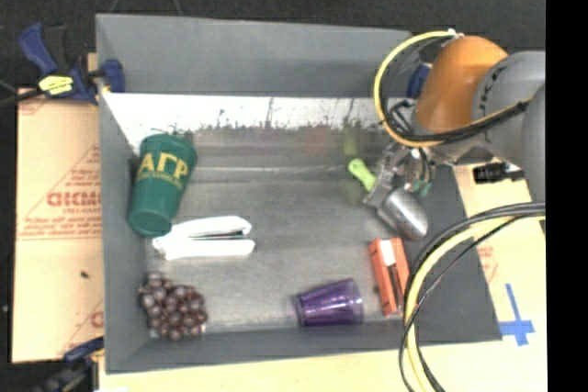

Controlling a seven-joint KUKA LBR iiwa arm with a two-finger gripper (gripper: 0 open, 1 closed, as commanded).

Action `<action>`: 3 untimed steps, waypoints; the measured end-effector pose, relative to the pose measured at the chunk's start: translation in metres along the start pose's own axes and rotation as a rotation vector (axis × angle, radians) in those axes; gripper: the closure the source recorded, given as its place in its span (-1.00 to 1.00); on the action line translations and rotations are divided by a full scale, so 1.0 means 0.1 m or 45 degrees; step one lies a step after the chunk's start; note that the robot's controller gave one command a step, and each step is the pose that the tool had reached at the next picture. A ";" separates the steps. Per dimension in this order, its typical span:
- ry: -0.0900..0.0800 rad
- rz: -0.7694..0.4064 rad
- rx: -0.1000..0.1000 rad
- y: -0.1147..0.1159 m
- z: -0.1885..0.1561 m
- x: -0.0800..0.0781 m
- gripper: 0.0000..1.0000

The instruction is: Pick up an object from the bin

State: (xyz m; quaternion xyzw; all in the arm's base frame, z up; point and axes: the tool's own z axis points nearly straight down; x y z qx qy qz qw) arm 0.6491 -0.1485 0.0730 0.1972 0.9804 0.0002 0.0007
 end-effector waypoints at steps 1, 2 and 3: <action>0.000 -0.001 0.000 0.00 0.00 0.00 1.00; 0.004 -0.001 0.001 0.00 -0.09 0.01 1.00; 0.006 -0.002 0.002 -0.01 -0.37 0.02 1.00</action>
Offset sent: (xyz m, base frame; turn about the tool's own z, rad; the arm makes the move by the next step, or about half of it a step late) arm 0.0000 0.0000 0.0346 -0.0004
